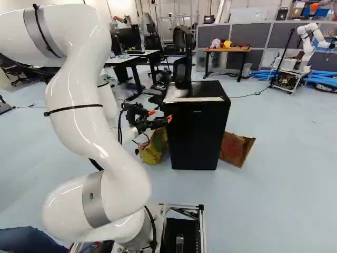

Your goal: Grab a drink from the fridge

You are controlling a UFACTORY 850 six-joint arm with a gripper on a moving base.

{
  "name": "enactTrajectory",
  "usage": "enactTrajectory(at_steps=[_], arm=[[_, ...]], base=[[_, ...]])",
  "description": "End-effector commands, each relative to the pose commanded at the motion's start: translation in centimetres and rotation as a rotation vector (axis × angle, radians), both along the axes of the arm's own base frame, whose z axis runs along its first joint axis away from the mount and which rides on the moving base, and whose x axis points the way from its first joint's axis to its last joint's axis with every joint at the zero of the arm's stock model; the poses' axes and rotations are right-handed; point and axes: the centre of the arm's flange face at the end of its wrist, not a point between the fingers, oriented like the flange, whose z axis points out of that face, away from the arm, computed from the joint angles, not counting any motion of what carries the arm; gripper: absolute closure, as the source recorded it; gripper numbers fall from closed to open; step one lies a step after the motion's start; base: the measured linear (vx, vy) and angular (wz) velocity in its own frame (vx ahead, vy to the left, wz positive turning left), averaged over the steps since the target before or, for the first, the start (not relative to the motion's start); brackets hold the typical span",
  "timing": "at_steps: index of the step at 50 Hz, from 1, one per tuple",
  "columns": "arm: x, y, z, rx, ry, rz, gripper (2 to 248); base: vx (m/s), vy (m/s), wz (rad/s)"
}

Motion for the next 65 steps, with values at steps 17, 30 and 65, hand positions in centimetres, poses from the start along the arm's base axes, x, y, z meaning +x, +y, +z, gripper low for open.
enactTrajectory(at_steps=[17,30,65], arm=[[0.9,0.2,-0.1,0.004,-0.014,-0.039,3],[1.6,0.4,-0.2,0.008,-0.024,-0.066,3],[3.5,1.3,-0.5,0.020,-0.054,-0.126,3]], base=[[0.000,0.000,0.000],[0.000,0.000,0.000],[0.000,0.000,0.000]])
